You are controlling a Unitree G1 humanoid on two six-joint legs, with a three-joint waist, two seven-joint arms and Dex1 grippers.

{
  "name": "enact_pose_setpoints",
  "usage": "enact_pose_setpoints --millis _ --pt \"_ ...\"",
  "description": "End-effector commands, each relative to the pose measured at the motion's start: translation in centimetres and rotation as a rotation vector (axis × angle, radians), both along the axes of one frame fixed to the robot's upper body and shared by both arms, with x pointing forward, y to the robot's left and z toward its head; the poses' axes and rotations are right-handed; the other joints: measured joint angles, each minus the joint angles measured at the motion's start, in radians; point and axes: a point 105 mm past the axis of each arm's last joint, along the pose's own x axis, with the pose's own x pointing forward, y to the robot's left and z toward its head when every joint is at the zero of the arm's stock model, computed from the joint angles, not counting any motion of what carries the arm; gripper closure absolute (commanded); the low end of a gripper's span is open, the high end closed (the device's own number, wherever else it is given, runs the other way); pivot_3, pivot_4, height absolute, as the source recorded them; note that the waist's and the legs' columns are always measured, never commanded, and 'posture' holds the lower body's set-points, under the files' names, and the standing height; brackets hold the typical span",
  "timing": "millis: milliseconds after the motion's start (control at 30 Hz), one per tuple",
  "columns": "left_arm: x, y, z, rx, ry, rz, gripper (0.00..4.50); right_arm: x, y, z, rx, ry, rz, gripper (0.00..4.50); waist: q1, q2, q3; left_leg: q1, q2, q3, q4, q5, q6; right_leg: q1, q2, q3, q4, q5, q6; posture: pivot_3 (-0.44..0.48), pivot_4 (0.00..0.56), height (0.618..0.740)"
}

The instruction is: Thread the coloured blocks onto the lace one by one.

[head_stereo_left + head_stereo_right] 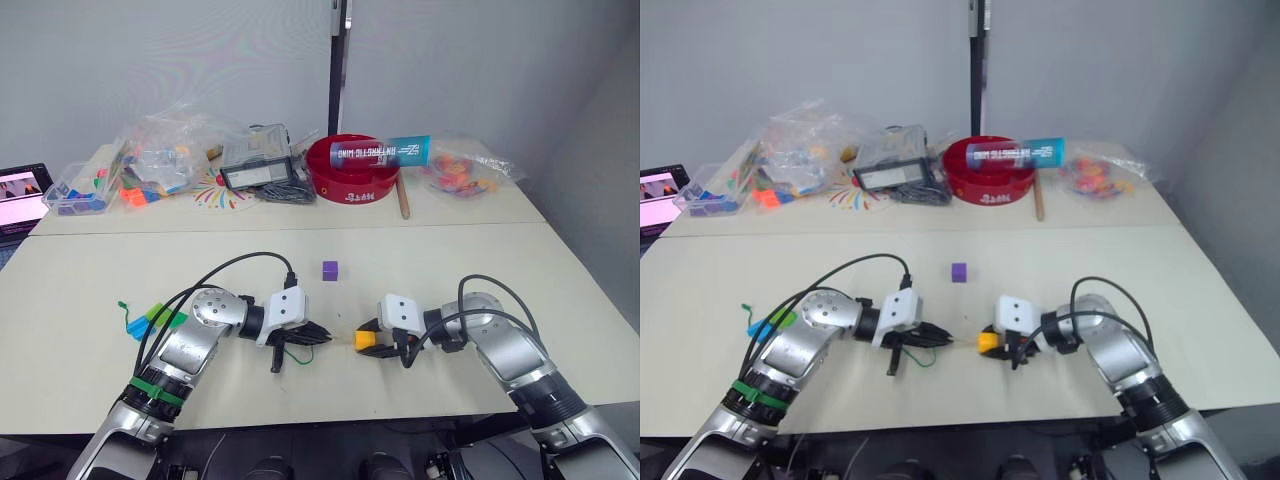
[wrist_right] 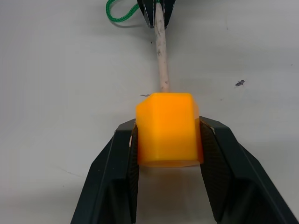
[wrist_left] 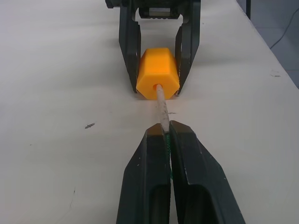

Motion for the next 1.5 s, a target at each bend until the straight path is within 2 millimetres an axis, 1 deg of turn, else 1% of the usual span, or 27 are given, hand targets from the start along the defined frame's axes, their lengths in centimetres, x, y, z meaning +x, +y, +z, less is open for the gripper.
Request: enact_pose_setpoints --millis 33,300,533,667,767,867,900,967,1033,1133,1300,1367,1500 --pt "-0.2 -0.7 1.5 -0.041 -0.046 -0.025 4.50 -1.1 -0.2 -1.8 -0.040 0.072 0.023 3.20 0.000 0.000 0.000 0.000 0.000 0.000 0.000 0.000 0.000 0.000 0.000 0.000 0.000 0.000 0.000 0.000 0.150 0.740" --pt "-0.5 -2.3 1.7 -0.066 -0.044 -0.063 4.50 -1.5 0.5 -1.5 -0.033 0.069 0.039 3.20 -0.001 0.000 0.000 0.000 0.000 0.000 0.000 0.000 0.000 0.000 0.000 0.000 0.000 0.000 0.000 0.000 0.150 0.740" --pt "0.1 -3.2 1.7 -0.074 -0.049 -0.068 4.50 -1.6 0.9 -1.1 -0.026 0.058 0.041 3.20 0.002 0.000 0.000 0.000 0.000 0.000 0.000 0.000 0.000 0.000 0.000 0.000 0.000 0.000 0.000 0.000 0.150 0.740" --pt "-0.4 -4.6 1.5 -0.078 -0.042 -0.116 4.50 -1.4 1.3 -0.7 -0.011 0.052 0.033 3.20 0.007 0.000 0.000 0.000 0.000 0.000 0.001 0.000 0.000 0.001 0.000 0.000 0.000 0.000 0.000 0.000 0.150 0.740" --pt "-0.5 -6.2 1.2 -0.097 -0.024 -0.150 4.50 -1.4 1.6 -0.8 -0.009 0.049 0.034 3.20 0.017 0.000 0.000 0.001 -0.001 0.000 0.002 0.000 0.000 0.003 -0.001 0.000 0.000 0.000 0.001 0.000 0.150 0.740" --pt "-0.7 -6.7 1.5 -0.120 -0.012 -0.166 4.50 -1.4 1.7 -0.7 -0.002 0.050 0.025 3.20 0.020 0.000 0.000 0.004 -0.001 -0.001 0.002 0.000 0.000 0.009 -0.001 -0.001 -0.003 0.001 0.001 0.000 0.150 0.740" --pt "-0.9 -6.7 1.4 -0.120 -0.009 -0.171 4.50 -1.4 1.7 -0.7 0.002 0.049 0.021 3.20 0.019 0.000 0.000 0.008 -0.001 -0.002 0.002 0.000 0.000 0.014 -0.001 -0.002 -0.007 0.001 0.002 0.000 0.150 0.740" --pt "-1.0 -6.6 1.2 -0.116 -0.004 -0.174 4.50 -1.4 1.7 -0.7 0.006 0.048 0.016 3.20 0.018 0.000 0.000 0.010 -0.001 -0.002 0.001 0.000 0.000 0.016 0.000 -0.003 -0.008 0.001 0.002 0.000 0.150 0.740" --pt "-1.0 -6.3 1.0 -0.115 0.000 -0.170 4.50 -1.4 1.7 -0.7 0.009 0.046 0.014 3.20 0.017 0.000 0.000 0.010 -0.001 -0.002 0.001 0.000 0.001 0.016 0.000 -0.003 -0.007 0.001 0.002 0.000 0.150 0.740" --pt "-1.0 -6.0 1.0 -0.124 0.007 -0.164 4.50 -1.8 2.1 -0.3 0.054 0.052 0.043 3.20 0.016 0.000 0.000 0.010 -0.001 -0.002 0.001 0.000 0.001 0.016 0.000 -0.003 -0.007 0.001 0.002 0.000 0.150 0.740" --pt "-0.7 -4.9 0.6 -0.114 0.005 -0.139 4.50 -2.2 2.7 0.0 0.150 0.084 0.059 3.20 0.012 0.000 0.000 0.010 0.000 -0.002 0.000 -0.001 0.001 0.016 0.000 -0.002 -0.007 0.001 0.002 0.000 0.150 0.740" --pt "-0.7 -4.6 0.4 -0.105 0.006 -0.131 4.50 -2.0 2.7 -0.1 0.173 0.084 0.050 3.20 0.009 0.000 0.000 0.010 0.001 -0.002 0.000 -0.001 0.002 0.015 0.001 -0.002 -0.008 0.001 0.002 0.000 0.150 0.740" --pt "-0.9 -4.1 -0.1 -0.093 0.014 -0.124 4.50 -2.2 2.5 -0.6 0.158 0.084 0.074 3.20 -0.004 0.000 0.000 0.011 0.001 -0.002 -0.001 -0.001 0.002 0.015 0.002 -0.002 -0.007 0.001 0.002 0.000 0.150 0.740"
